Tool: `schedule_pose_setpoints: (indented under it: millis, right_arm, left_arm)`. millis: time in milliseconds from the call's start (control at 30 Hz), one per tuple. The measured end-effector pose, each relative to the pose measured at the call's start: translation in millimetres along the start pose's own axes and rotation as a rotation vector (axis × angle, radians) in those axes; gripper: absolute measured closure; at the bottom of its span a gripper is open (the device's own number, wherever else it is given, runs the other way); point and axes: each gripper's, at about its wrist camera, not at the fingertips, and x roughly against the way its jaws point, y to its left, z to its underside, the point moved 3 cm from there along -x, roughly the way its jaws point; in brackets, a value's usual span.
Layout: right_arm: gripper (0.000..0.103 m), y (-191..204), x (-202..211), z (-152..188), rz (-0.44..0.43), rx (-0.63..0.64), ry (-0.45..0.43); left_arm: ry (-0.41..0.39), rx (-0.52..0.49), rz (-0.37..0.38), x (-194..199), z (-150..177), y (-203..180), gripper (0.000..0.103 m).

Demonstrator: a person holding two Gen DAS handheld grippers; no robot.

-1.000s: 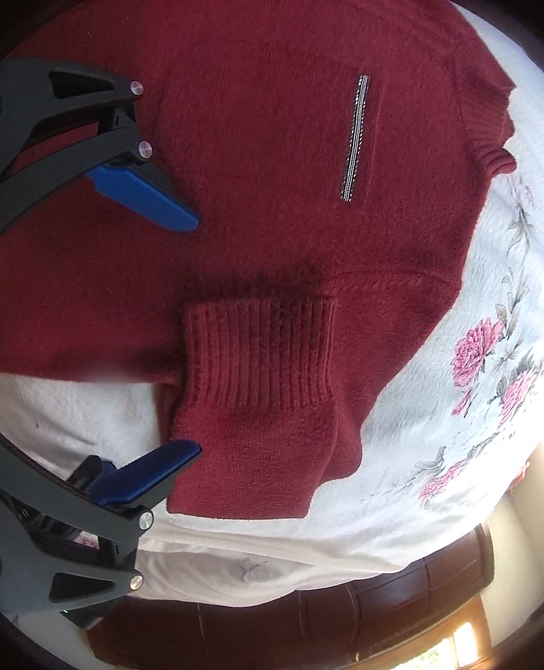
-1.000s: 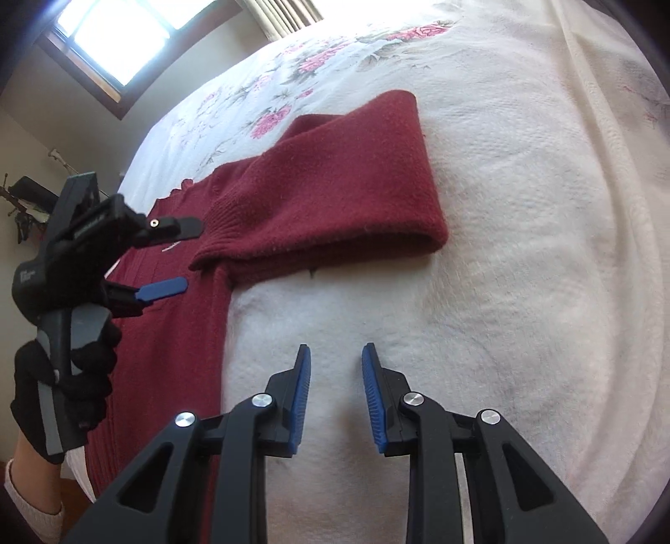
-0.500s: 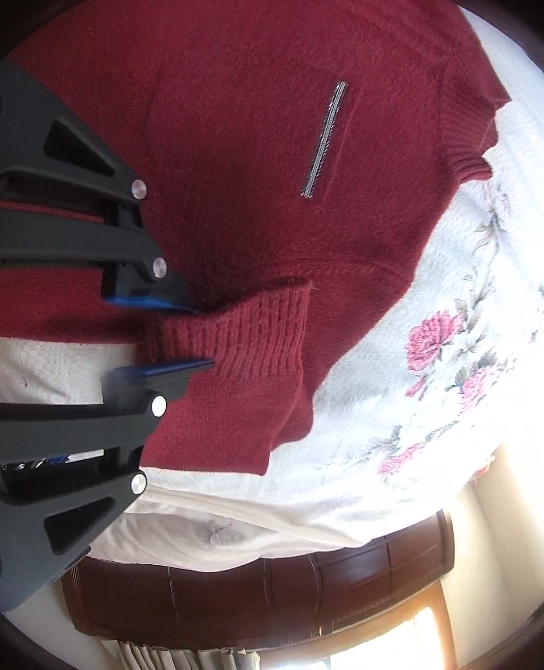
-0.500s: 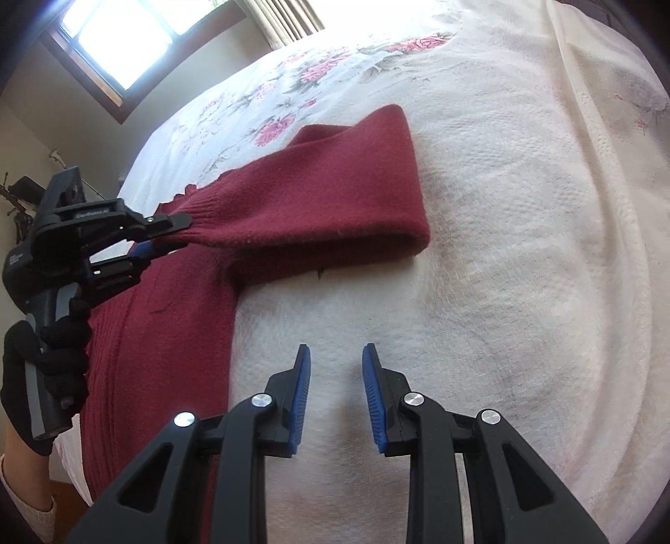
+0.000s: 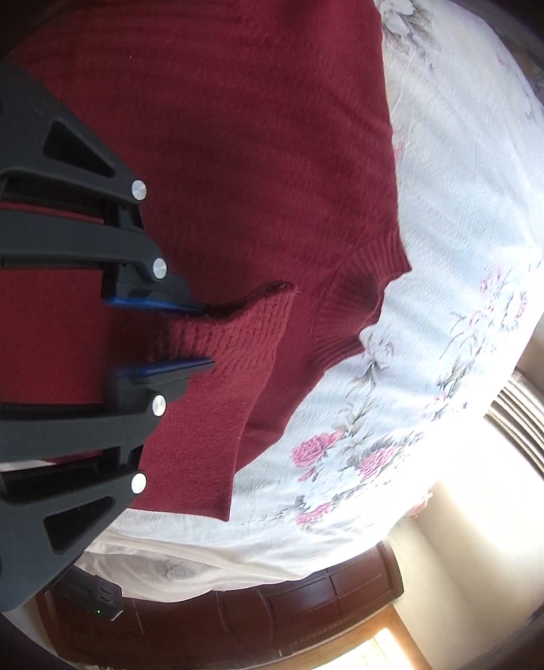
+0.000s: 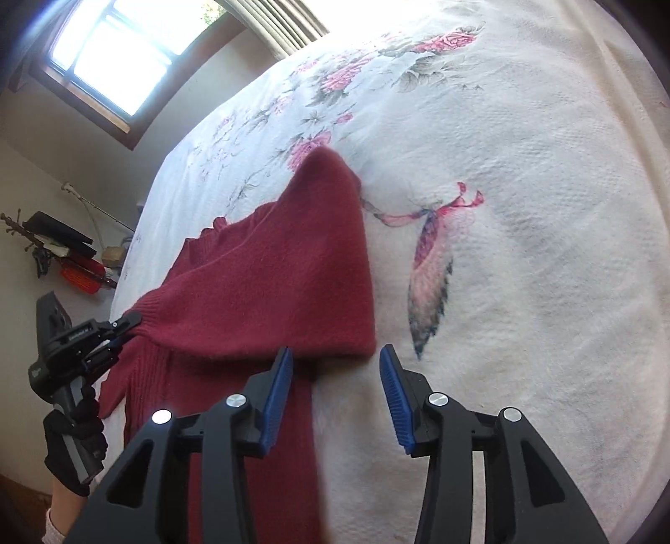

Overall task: Fold small clothes
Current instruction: 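Grasp the cuff of the folded sleeve with the left gripper and lift, then fold the cuff back toward the shoulder and open the left gripper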

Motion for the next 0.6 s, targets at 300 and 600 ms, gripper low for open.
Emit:
schedule_pose_setpoints:
  millis: [300, 600]
  right_arm:
    - [0.05, 44, -57, -20, 0.033, 0.046, 0.09]
    - [0.073, 40, -89, -3, 0.11, 0.049, 0.133]
  left_arm:
    - [-0.069, 0.056, -0.1, 37, -29, 83, 0.086]
    - [-0.006, 0.103, -0.221, 6, -18, 139, 0.097]
